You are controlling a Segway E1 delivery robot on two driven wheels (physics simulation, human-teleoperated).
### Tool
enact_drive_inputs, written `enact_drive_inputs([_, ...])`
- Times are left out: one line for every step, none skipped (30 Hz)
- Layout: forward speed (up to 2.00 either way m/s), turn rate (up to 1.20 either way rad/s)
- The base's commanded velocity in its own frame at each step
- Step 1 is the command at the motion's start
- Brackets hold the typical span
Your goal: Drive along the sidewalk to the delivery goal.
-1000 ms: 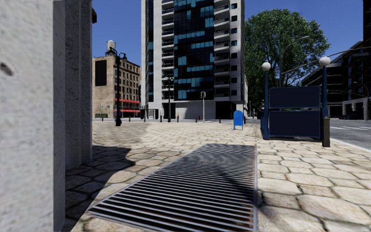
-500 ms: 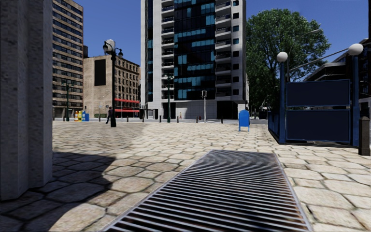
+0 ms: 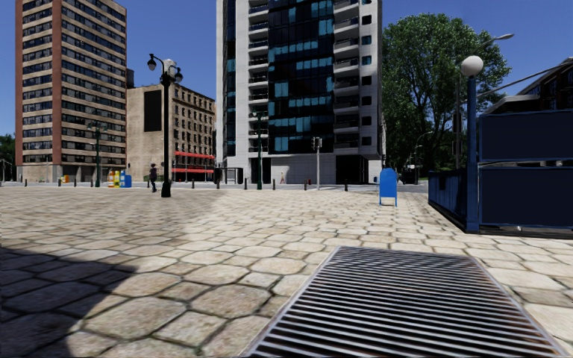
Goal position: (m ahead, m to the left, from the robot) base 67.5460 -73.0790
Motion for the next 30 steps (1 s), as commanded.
enact_drive_inputs([2.0,0.0])
enact_drive_inputs([2.0,0.0])
enact_drive_inputs([2.0,0.0])
enact_drive_inputs([2.0,0.0])
enact_drive_inputs([2.0,0.03])
enact_drive_inputs([2.0,0.14])
enact_drive_inputs([2.0,0.14])
enact_drive_inputs([2.0,0.2])
enact_drive_inputs([2.0,0.27])
enact_drive_inputs([2.0,0.3])
enact_drive_inputs([2.0,0.3])
enact_drive_inputs([2.0,0.31])
enact_drive_inputs([2.0,0.34])
enact_drive_inputs([2.0,0.36])
enact_drive_inputs([2.0,0.36])
enact_drive_inputs([2.0,0.41])
enact_drive_inputs([2.0,0.43])
enact_drive_inputs([2.0,0.44])
enact_drive_inputs([2.0,0.44])
enact_drive_inputs([2.0,0.46])
enact_drive_inputs([2.0,0.49])
enact_drive_inputs([2.0,0.51])
enact_drive_inputs([2.0,0.51])
enact_drive_inputs([2.0,0.51])
enact_drive_inputs([2.0,0.52])
enact_drive_inputs([2.0,0.52])
enact_drive_inputs([2.0,0.52])
enact_drive_inputs([2.0,0.52])
enact_drive_inputs([2.0,0.52])
enact_drive_inputs([2.0,0.52])
